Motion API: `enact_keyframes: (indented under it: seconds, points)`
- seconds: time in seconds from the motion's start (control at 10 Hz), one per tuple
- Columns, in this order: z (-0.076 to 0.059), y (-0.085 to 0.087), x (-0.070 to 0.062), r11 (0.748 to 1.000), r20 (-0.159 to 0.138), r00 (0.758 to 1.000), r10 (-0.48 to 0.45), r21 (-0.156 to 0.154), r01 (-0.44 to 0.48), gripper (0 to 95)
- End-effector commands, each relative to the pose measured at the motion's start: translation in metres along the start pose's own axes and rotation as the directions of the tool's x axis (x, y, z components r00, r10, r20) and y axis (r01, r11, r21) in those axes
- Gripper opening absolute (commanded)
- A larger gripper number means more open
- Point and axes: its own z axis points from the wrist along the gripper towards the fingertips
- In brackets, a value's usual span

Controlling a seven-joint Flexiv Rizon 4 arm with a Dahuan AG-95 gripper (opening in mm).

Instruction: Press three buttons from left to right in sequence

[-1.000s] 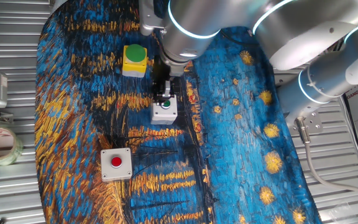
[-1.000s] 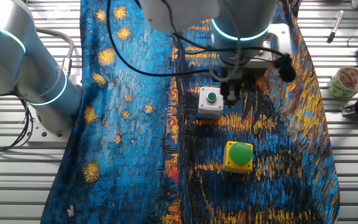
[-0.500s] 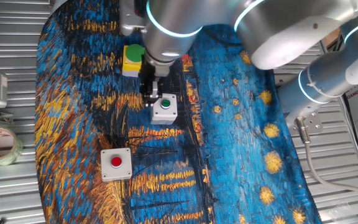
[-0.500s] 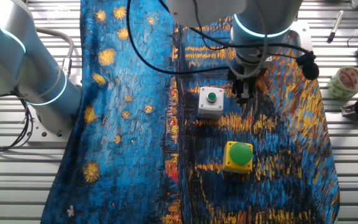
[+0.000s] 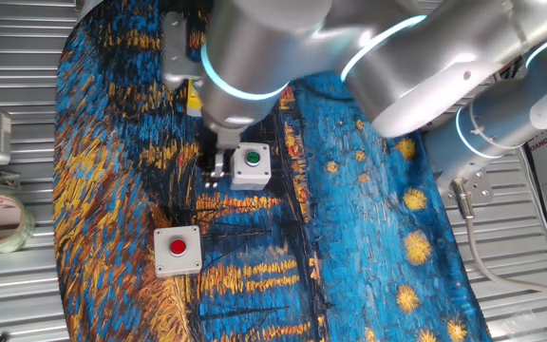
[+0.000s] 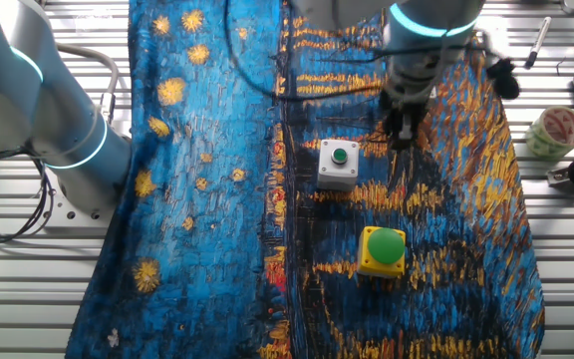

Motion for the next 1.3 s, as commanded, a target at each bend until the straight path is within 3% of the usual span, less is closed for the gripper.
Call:
enact_keyframes:
  seconds: [0.1,0.5,0.9,1.3]
  points:
    - [-0.002,0.004,-0.001,1.000,-0.003,1.000,-0.005,0.000,0.005,38.0]
    - [0.001,0.024,-0.004,1.000,-0.005,1.000,0.004,0.012,-0.004,38.0]
    - [-0.003,0.042,-0.017,1.000,-0.021,1.000,0.007,0.014,-0.007,38.0]
    - [-0.002,0.055,-0.026,1.000,-0.017,1.000,0.016,0.016,-0.015,38.0]
